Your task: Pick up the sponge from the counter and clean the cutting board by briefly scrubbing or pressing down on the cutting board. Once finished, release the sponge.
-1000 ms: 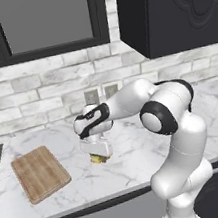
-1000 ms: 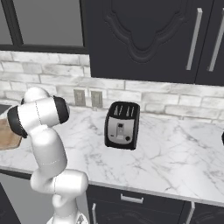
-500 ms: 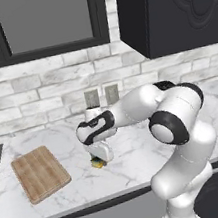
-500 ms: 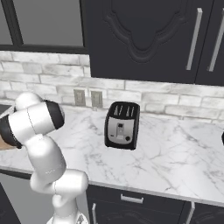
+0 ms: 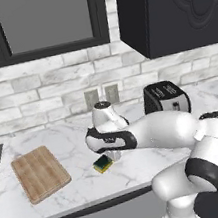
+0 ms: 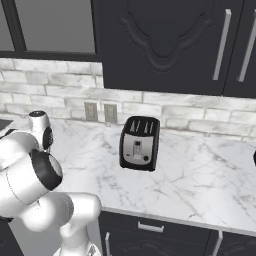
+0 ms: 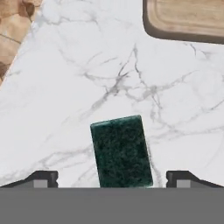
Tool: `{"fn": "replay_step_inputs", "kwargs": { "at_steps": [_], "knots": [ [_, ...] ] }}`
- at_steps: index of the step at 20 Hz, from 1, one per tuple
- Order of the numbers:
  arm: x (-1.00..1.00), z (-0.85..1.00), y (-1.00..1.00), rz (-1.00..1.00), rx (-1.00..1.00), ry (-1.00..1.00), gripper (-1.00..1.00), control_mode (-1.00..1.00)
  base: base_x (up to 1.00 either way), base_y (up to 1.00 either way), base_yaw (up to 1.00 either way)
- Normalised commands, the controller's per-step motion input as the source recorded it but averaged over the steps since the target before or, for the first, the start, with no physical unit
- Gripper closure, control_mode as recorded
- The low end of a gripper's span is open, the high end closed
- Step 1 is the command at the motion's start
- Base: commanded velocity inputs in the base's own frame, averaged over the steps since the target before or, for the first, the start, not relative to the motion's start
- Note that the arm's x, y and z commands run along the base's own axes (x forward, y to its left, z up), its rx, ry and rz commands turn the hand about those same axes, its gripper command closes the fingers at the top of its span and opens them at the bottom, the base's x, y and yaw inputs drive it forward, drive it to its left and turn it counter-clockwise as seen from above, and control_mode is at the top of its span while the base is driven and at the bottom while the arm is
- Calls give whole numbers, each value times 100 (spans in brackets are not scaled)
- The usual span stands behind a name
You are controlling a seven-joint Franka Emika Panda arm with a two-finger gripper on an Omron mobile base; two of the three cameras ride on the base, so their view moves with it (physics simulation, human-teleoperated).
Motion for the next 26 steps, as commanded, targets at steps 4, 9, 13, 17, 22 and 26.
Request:
{"fn": "replay_step_inputs", "kwargs": {
  "at_steps": [4,9,13,17,22,26],
  "knots": [
    [-39,64,-20,-7,-1,-28,-100,-100,0,0,0],
    [-71,10,-18,-45,5,-4,-100,-100,0,0,0],
    [-42,32,-21,-72,19,0,-100,-100,0,0,0],
    [-21,29,-25,-73,17,0,-100,-100,0,0,0],
    [-6,44,-25,-64,15,0,-100,-100,0,0,0],
    [-1,67,-18,-58,13,0,-100,-100,0,0,0]
  ]
}}
